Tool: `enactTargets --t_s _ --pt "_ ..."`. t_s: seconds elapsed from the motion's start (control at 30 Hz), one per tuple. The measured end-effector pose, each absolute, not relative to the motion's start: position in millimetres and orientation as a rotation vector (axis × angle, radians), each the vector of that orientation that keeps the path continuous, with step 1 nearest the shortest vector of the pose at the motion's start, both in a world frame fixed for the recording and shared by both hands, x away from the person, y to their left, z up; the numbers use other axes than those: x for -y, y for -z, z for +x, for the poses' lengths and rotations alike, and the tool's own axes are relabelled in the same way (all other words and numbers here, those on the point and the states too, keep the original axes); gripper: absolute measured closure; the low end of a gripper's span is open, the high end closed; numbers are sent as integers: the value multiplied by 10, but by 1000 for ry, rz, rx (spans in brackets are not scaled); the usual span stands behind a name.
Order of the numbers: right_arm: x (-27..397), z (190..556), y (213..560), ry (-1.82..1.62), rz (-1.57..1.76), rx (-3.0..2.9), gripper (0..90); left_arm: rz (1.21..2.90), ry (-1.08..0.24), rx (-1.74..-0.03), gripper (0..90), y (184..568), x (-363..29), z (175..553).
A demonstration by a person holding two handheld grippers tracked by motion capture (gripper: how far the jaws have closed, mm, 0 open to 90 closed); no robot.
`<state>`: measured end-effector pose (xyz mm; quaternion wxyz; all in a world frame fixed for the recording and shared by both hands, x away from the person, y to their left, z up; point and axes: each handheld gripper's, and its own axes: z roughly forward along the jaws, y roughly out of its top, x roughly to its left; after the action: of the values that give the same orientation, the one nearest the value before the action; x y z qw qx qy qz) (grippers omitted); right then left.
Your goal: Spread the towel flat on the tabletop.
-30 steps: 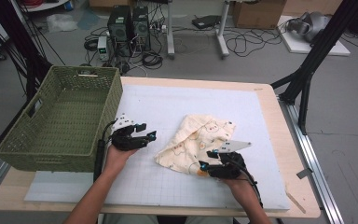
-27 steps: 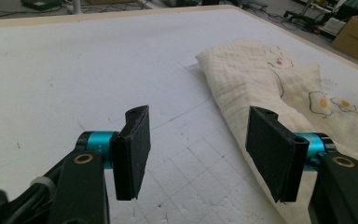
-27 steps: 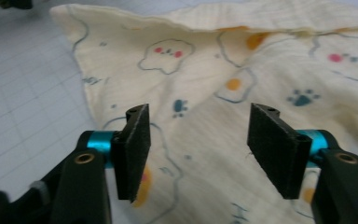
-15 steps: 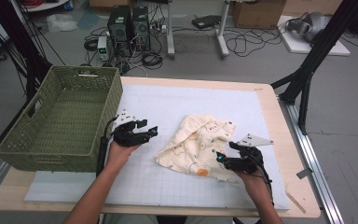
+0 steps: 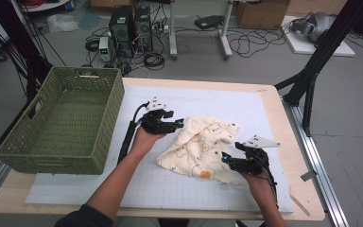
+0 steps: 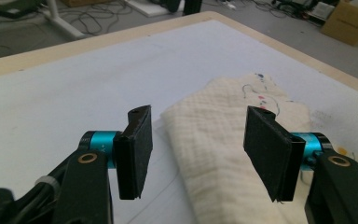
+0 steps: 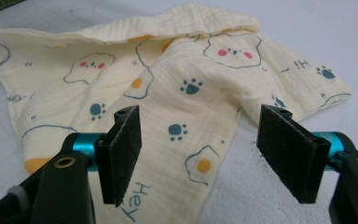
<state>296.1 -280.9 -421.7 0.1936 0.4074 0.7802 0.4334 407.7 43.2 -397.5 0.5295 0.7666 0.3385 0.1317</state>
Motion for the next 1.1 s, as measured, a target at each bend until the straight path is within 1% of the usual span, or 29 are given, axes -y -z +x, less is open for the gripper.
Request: enactTargets --t_s 0.3,0.43,0.5,0.53,0.63,0.67,0.77,0.83,0.93,1.07,1.1 --pt "2798 2953 4235 -1207 1144 -2200 307 1946 -237 -741 403 4105 107 4277" --pt "2802 2955 4241 -1212 1143 -2199 307 2038 -261 -719 383 4225 262 4306" --pt "2804 2955 4244 -1214 1143 -2201 307 2081 -305 -737 335 4286 300 4312" --pt "2804 2954 4245 -1214 1146 -2201 307 2098 -320 -745 327 4313 313 4314" --pt "2813 2957 4257 -1210 1153 -2208 308 2160 -333 -739 331 4373 348 4310" --pt "2816 2960 4261 -1210 1151 -2208 307 2174 -333 -743 364 4384 361 4304" --pt "2818 2961 4264 -1210 1150 -2208 308 2179 -255 -730 598 4392 346 4297" --pt "2813 2961 4267 -1209 1152 -2210 308 2141 -209 -734 670 4383 302 4295" --pt "2804 2964 4280 -1203 1158 -2217 309 2040 -158 -765 776 4342 177 4304" --pt "2789 2966 4290 -1197 1154 -2224 312 1937 -166 -804 861 4279 -28 4300" --pt "2790 2970 4294 -1193 1151 -2228 312 1918 -176 -815 868 4265 -84 4292"
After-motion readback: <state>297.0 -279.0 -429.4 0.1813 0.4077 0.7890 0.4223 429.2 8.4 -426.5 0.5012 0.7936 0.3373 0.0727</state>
